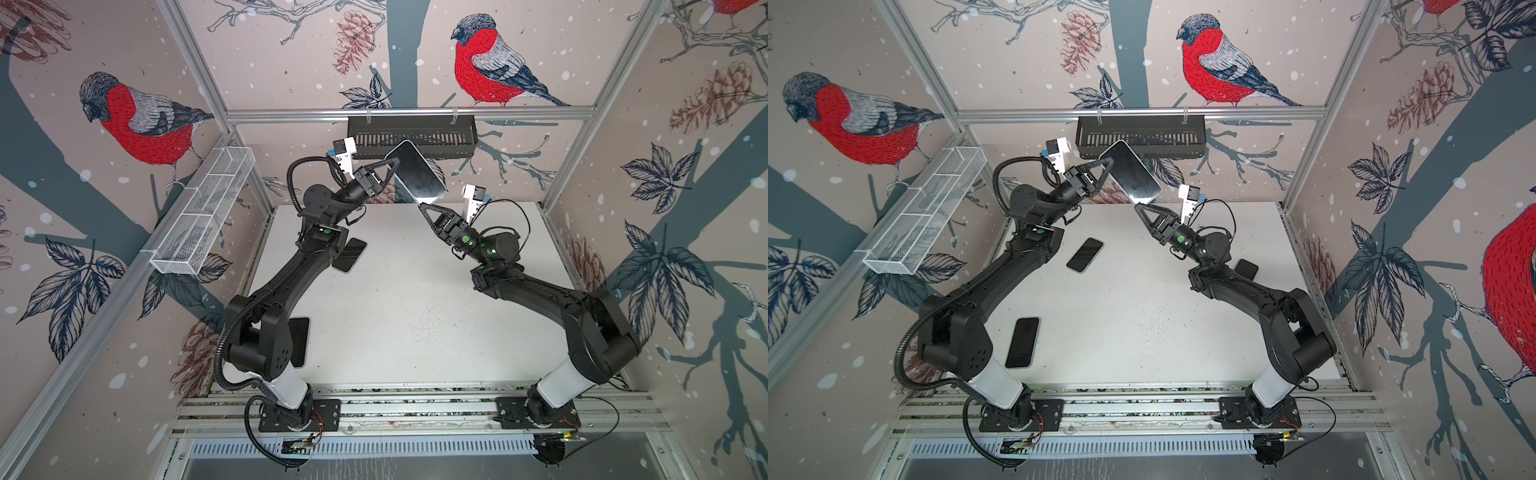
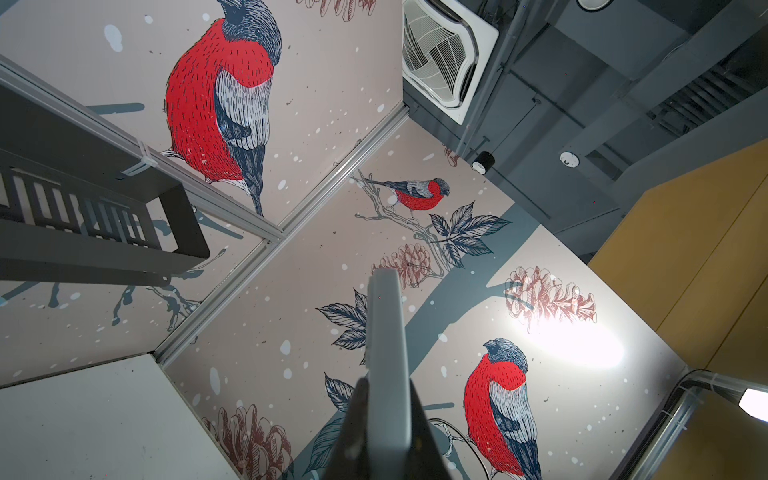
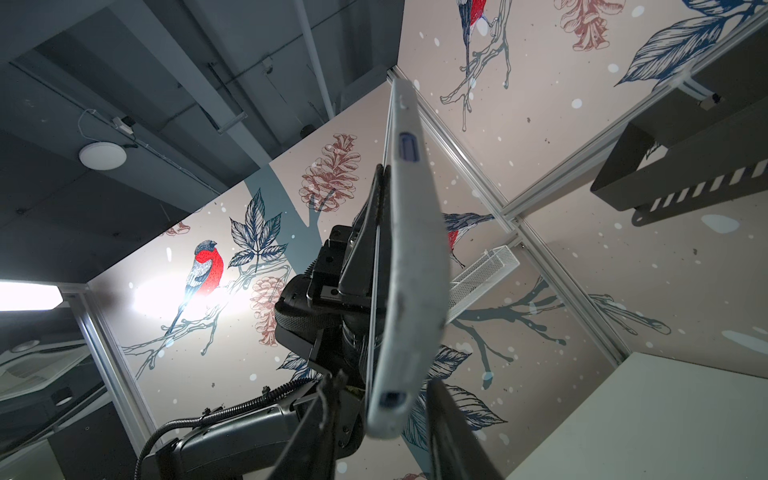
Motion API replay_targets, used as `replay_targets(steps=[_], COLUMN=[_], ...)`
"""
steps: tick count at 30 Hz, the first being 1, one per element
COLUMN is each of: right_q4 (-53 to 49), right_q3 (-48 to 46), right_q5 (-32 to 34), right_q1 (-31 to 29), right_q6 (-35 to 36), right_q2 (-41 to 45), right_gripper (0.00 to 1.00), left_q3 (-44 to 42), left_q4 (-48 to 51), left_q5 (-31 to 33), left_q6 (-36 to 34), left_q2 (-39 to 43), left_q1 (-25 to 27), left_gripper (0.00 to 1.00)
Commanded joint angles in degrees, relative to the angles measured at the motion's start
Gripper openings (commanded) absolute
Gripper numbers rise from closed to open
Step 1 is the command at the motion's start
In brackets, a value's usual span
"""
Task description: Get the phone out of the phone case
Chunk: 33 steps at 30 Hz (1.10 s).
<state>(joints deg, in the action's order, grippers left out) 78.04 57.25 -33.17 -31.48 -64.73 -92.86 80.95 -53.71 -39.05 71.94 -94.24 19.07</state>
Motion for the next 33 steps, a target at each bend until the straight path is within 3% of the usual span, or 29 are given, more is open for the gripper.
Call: replay_targets(steps=[1,8,13,16,18,21,28,33], right_q4=[2.56,2.64,1.84,-5.21,-12.56,-22.76,-31.03,-37.54], right_q3=[0.48,0.67,-1.15,-2.25,-2.84,-1.09,-1.18,-2.98], right_q5=[0.11,-0.23,-1.32,-1.39,1.57,6.76,17.27,27.14], right_q1=[-0.07,0.06,0.35,0.12,-0.31,0.20,0.10,-0.42], right_q6=[-0.58,0.40,6.39,20.01,32.82,44.98,59.07,64.75], right_q2=[-0.13,-0.46,0.00,2.42,5.02,6.58,9.30,14.24], right_gripper=[0.31,0.10,0.03,0.01,0.00,0.00,0.00,0.16], left_q3=[0.24,0.37,3.31,6.68,7.96,7.91,12.77,18.28], left_q4=[-5.61,-4.18,1.95,10.19,13.62,14.91,18.04,24.99], left_q5=[0.30,0.00,-0.16,-1.02,-2.30,-4.76,-8.93,-11.47], left_q6=[0.77,0.61,0.79,1.09,3.26,7.23,11.27,7.46], left_q2=[0.41,0.57,0.96,1.25,1.17,1.17,-0.14,-1.56], left_q1=[0.24,0.77,0.94,0.97,0.97,0.97,0.74,-0.40], left_gripper=[0.00,0.00,0.00,0.00,0.00,0.00,0.00,0.00])
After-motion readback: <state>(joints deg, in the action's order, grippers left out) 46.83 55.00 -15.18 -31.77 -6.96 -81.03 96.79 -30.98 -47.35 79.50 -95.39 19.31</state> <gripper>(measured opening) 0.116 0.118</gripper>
